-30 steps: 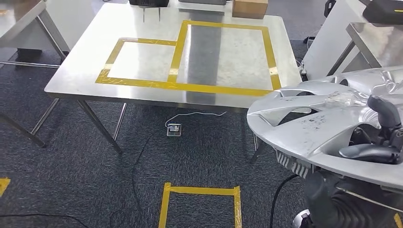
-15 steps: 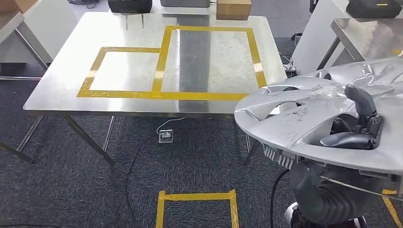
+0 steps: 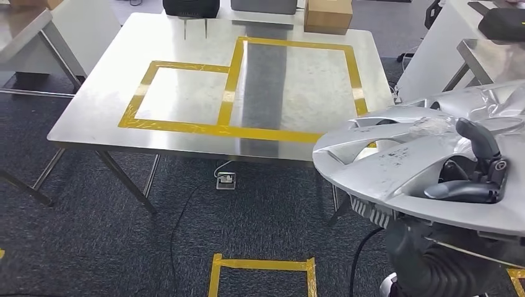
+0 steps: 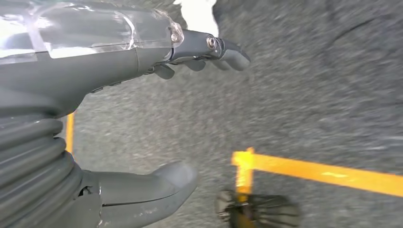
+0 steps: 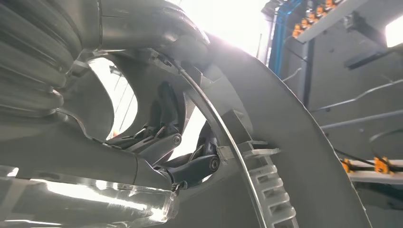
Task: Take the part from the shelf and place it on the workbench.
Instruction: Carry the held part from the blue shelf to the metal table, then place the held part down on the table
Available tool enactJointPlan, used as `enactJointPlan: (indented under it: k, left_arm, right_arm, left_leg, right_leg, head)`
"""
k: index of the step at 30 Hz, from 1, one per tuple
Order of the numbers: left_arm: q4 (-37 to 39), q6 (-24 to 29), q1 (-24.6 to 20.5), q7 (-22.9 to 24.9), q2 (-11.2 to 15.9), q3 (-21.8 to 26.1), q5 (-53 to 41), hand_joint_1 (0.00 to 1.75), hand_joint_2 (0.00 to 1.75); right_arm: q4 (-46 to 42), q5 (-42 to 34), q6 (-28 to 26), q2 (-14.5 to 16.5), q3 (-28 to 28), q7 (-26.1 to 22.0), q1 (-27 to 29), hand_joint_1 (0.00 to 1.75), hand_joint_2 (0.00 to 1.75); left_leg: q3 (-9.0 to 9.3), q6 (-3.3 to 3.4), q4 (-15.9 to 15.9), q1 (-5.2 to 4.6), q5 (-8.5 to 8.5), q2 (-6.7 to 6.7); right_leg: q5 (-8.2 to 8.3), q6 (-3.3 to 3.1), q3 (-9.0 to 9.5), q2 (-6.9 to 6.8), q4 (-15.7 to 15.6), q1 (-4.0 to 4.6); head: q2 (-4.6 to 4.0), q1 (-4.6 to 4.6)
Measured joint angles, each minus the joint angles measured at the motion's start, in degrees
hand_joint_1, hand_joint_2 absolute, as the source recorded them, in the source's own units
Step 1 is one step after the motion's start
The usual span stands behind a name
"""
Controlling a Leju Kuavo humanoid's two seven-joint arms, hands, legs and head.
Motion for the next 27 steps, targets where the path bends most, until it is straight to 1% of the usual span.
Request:
enactJointPlan:
  k: [1,3,4,5,6,7,8,9,10,11,12,13,14,15,16,17,18,20,21,22,23,24,25,26,27]
  left_arm:
    - [0.00,0.00,-0.08,-0.42,-0.03,0.00,0.07,0.00,1.75]
    - [0.00,0.00,-0.20,-1.39,-0.04,0.00,0.10,0.00,1.75]
    - [0.01,0.04,-0.20,-1.96,-0.07,0.00,0.09,0.00,1.75]
    - [0.01,0.14,-0.21,-2.41,-0.08,0.00,0.08,0.00,1.75]
    - [0.01,0.26,-0.27,-2.52,-0.11,0.00,0.08,0.00,1.75]
    - [0.02,0.39,-0.30,-2.26,-0.13,0.00,0.06,0.00,1.75]
    - [0.02,0.50,-0.30,-1.71,-0.13,0.00,0.04,0.00,1.75]
    - [0.03,0.55,-0.26,-1.02,-0.10,0.01,-0.01,0.00,1.75]
    - [0.03,0.57,-0.16,-0.36,-0.05,0.01,-0.08,0.00,1.75]
    - [0.02,0.58,-0.06,0.17,0.01,0.02,-0.16,0.00,1.75]
    - [0.01,0.57,0.02,0.54,0.07,0.03,-0.22,0.00,1.75]
    - [-0.01,0.57,0.06,0.77,0.13,0.04,-0.27,0.00,1.75]
    - [-0.02,0.56,0.08,0.88,0.17,0.06,-0.30,0.00,1.75]
    - [-0.03,0.57,0.07,0.86,0.21,0.08,-0.31,0.00,1.75]
    - [-0.03,0.57,0.05,0.77,0.22,0.11,-0.31,0.00,1.75]
    - [-0.02,0.58,0.06,0.64,0.22,0.15,-0.32,0.00,1.75]
    - [-0.02,0.58,0.08,0.47,0.21,0.22,-0.32,0.00,1.75]
    - [-0.01,0.60,0.10,0.10,0.16,0.36,-0.32,0.00,1.75]
    - [-0.01,0.64,0.07,-0.06,0.15,0.40,-0.32,0.00,1.75]
    - [-0.01,0.68,0.04,-0.21,0.14,0.43,-0.32,0.00,1.75]
    - [-0.02,0.73,0.03,-0.31,0.16,0.46,-0.32,0.00,1.75]
    - [-0.02,0.75,0.03,-0.36,0.16,0.51,-0.32,0.00,1.75]
    - [-0.02,0.75,0.05,-0.37,0.16,0.60,-0.32,0.00,1.75]
    - [-0.02,0.75,0.06,-0.35,0.16,0.70,-0.32,0.00,1.75]
    - [-0.02,0.74,0.07,-0.33,0.15,0.81,-0.33,0.00,1.75]
  right_arm:
    - [0.01,-0.04,0.05,0.00,0.01,0.04,-0.25,1.75,1.75]
    - [-0.01,-0.08,0.07,0.01,0.02,0.05,-0.58,1.75,1.75]
    - [-0.01,-0.14,0.05,0.01,0.03,0.05,-0.75,1.75,1.75]
    - [-0.03,-0.30,0.02,0.03,0.05,0.02,-0.90,1.75,1.75]
    - [-0.02,-0.49,-0.01,0.05,0.08,-0.04,-1.12,1.75,1.75]
    - [0.00,-0.70,-0.02,0.08,0.10,-0.09,-1.35,1.75,1.75]
    - [0.04,-0.90,-0.02,0.11,0.14,-0.18,-1.56,1.75,1.75]
    - [0.11,-1.03,-0.01,0.15,0.17,-0.24,-1.74,1.75,1.75]
    - [0.20,-1.14,0.01,0.20,0.21,-0.28,-1.82,1.75,1.75]
    - [0.27,-1.23,0.02,0.22,0.24,-0.31,-1.84,1.75,1.75]
    - [0.32,-1.28,0.02,0.24,0.25,-0.31,-1.84,1.75,1.75]
    - [0.35,-1.30,0.02,0.26,0.25,-0.32,-1.85,1.75,1.75]
    - [0.36,-1.30,0.02,0.26,0.25,-0.33,-1.84,1.75,1.75]
    - [0.37,-1.29,0.02,0.26,0.26,-0.35,-1.88,1.75,1.75]
    - [0.38,-1.30,0.02,0.27,0.26,-0.37,-1.91,1.75,1.75]
    - [0.42,-1.32,0.02,0.28,0.26,-0.39,-1.93,1.75,1.75]
    - [0.46,-1.35,0.02,0.29,0.27,-0.40,-1.96,1.75,1.75]
    - [0.51,-1.44,0.00,0.32,0.27,-0.40,-1.94,1.75,1.75]
    - [0.51,-1.47,-0.01,0.31,0.27,-0.40,-1.96,1.75,1.75]
    - [0.51,-1.49,-0.02,0.30,0.26,-0.40,-1.98,1.75,1.75]
    - [0.55,-1.49,-0.02,0.29,0.26,-0.40,-1.98,1.75,1.75]
    - [0.62,-1.50,-0.02,0.28,0.27,-0.40,-1.96,1.75,1.75]
    - [0.74,-1.55,-0.02,0.28,0.28,-0.40,-1.91,1.75,1.75]
    - [0.88,-1.59,-0.02,0.30,0.31,-0.41,-1.87,1.75,1.75]
    - [1.00,-1.63,-0.02,0.30,0.35,-0.42,-1.84,1.75,1.75]
  left_leg:
    - [0.02,-0.28,-0.05,0.03,-0.18,0.03]
    - [-0.01,-0.97,-0.35,0.12,-0.31,0.14]
    - [0.11,-1.29,-0.51,0.16,-0.42,0.22]
    - [0.21,-1.55,-0.30,0.14,-0.68,0.17]
    - [-0.20,-1.75,0.88,0.10,-1.35,0.02]
    - [-1.46,-1.91,3.39,0.10,-2.47,-0.17]
    - [-3.48,-2.04,6.92,0.09,-3.80,-0.34]
    - [-5.92,-2.16,10.72,0.10,-5.00,-0.44]
    - [-8.04,-2.26,13.58,0.10,-5.41,-0.46]
    - [-9.30,-2.31,14.54,0.10,-4.66,-0.45]
    - [-9.41,-2.32,13.25,0.09,-2.70,-0.41]
    - [-8.51,-2.27,10.04,0.09,0.07,-0.34]
    - [-7.21,-2.14,6.51,0.07,2.36,-0.23]
    - [-5.91,-1.95,3.29,0.04,3.82,-0.13]
    - [-5.05,-1.68,1.37,-0.03,4.36,-0.05]
    - [-4.72,-1.35,0.75,-0.14,4.01,0.00]
    - [-4.60,-1.03,0.49,-0.26,3.76,0.00]
    - [-4.28,-0.40,0.38,-0.18,3.47,-0.04]
    - [-3.98,-0.07,0.25,-0.07,3.30,-0.03]
    - [-3.63,0.21,0.15,0.04,3.10,-0.01]
    - [-3.34,0.45,0.14,0.01,2.82,0.06]
    - [-3.09,0.60,0.14,-0.03,2.53,0.13]
    - [-2.80,0.65,0.14,-0.08,2.22,0.17]
    - [-2.43,0.65,0.15,-0.12,1.87,0.19]
    - [-1.93,0.62,0.15,-0.19,1.50,0.17]
  right_leg:
    - [0.50,-0.42,0.65,0.01,-1.88,0.23]
    - [0.02,-1.00,1.03,0.00,-3.17,0.58]
    - [-0.01,-1.17,1.33,-0.02,-3.69,0.46]
    - [0.06,-1.34,1.84,-0.04,-4.34,0.31]
    - [0.14,-1.51,2.47,-0.11,-5.02,0.13]
    - [0.11,-1.68,3.09,-0.22,-5.53,-0.05]
    - [-0.11,-1.83,3.53,-0.28,-5.73,-0.04]
    - [-0.39,-1.94,3.88,-0.33,-5.76,-0.02]
    - [-0.73,-1.99,4.23,-0.33,-5.74,-0.01]
    - [-1.12,-1.93,4.67,-0.30,-5.71,-0.01]
    - [-1.55,-1.82,5.20,-0.26,-5.66,-0.03]
    - [-2.06,-1.63,5.82,-0.24,-5.58,-0.05]
    - [-2.62,-1.36,6.33,-0.25,-5.47,-0.06]
    - [-3.20,-1.04,6.64,-0.22,-5.23,0.01]
    - [-3.63,-0.71,6.79,-0.20,-5.08,0.09]
    - [-3.93,-0.40,6.80,-0.16,-5.00,0.14]
    - [-4.12,-0.13,6.89,-0.12,-5.00,0.15]
    - [-4.75,0.39,7.05,-0.11,-4.78,0.00]
    - [-5.52,0.68,6.61,-0.11,-3.54,-0.07]
    - [-6.71,0.97,5.44,-0.10,-1.08,-0.14]
    - [-8.12,1.22,3.48,-0.10,2.61,-0.21]
    - [-9.45,1.39,1.00,-0.10,6.72,-0.29]
    - [-10.09,1.46,-1.33,-0.10,10.12,-0.34]
    - [-9.60,1.41,-2.97,-0.10,11.81,-0.36]
    - [-7.84,1.23,-3.53,-0.10,11.23,-0.35]
  head:
    - [0.00,0.02]
    - [0.00,0.02]
    - [0.00,0.15]
    - [0.00,0.02]
    - [0.00,-0.23]
    - [0.00,-0.59]
    - [0.00,-1.06]
    - [0.00,-1.47]
    - [0.00,-1.81]
    - [0.00,-2.09]
    - [0.00,-2.31]
    - [0.00,-2.52]
    - [0.00,-2.70]
    - [0.00,-2.94]
    - [0.00,-3.10]
    - [0.00,-3.14]
    - [0.00,-3.17]
    - [0.00,-2.92]
    - [0.00,-2.69]
    - [0.00,-2.34]
    - [0.00,-1.96]
    - [0.00,-1.64]
    - [0.00,-1.40]
    - [0.00,-1.18]
    - [0.00,-0.91]
